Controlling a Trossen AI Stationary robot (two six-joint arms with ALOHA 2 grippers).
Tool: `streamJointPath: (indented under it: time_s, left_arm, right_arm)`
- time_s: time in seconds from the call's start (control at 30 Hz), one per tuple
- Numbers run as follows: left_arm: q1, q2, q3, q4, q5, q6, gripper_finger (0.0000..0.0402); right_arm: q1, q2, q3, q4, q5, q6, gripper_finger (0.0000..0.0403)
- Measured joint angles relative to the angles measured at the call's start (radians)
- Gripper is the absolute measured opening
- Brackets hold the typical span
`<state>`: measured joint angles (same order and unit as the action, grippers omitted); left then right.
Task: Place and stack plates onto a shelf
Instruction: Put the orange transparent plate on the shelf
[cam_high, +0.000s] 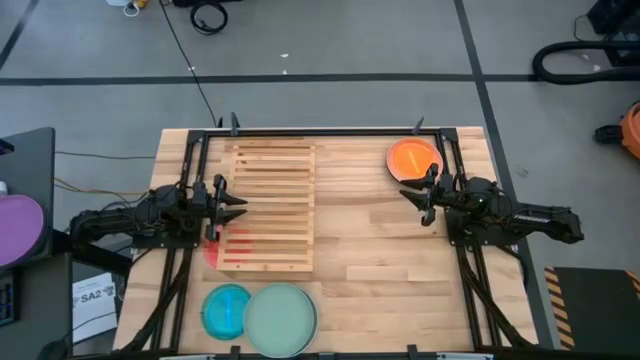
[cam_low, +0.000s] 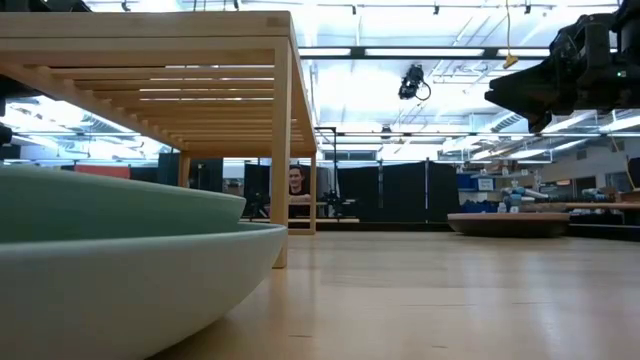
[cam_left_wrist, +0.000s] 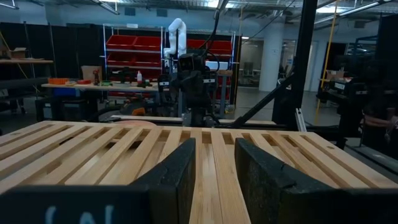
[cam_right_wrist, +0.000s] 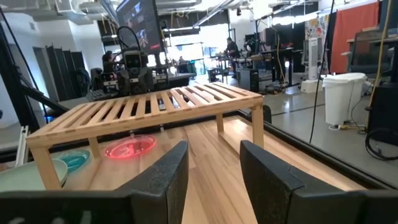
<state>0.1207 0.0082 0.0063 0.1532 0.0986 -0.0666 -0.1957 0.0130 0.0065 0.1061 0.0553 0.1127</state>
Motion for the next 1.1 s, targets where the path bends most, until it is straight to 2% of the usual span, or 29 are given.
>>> streamJointPath:
  time_s: [0.13,0.3,0.5,0.63,0.87,1.1]
  left_arm:
    - [0.000,0.000,0.000,0.000,0.000,0.000,0.0118]
    - [0.000,0.000,0.000,0.000,0.000,0.000,0.0119]
    - [0.000,0.000,0.000,0.000,0.000,0.000,0.0119]
    - [0.000,0.000,0.000,0.000,0.000,0.000,0.0119]
    - [0.000,0.000,0.000,0.000,0.000,0.000,0.0119]
    - [0.000,0.000,0.000,-0.001,0.000,0.000,0.0119]
  right_arm:
    - [0.000,0.000,0.000,0.078,0.023,0.000,0.0150]
    - [0.000,0.000,0.000,0.221,0.123,0.000,0.0150]
    - [0.000,0.053,0.055,0.186,0.267,0.043,0.0150]
    - [-0.011,0.159,0.129,0.107,0.356,0.053,0.0150]
    - [-0.088,0.426,0.296,-0.013,0.485,0.111,0.0150]
    - [-0.233,0.686,0.506,-0.278,0.474,0.198,0.0150]
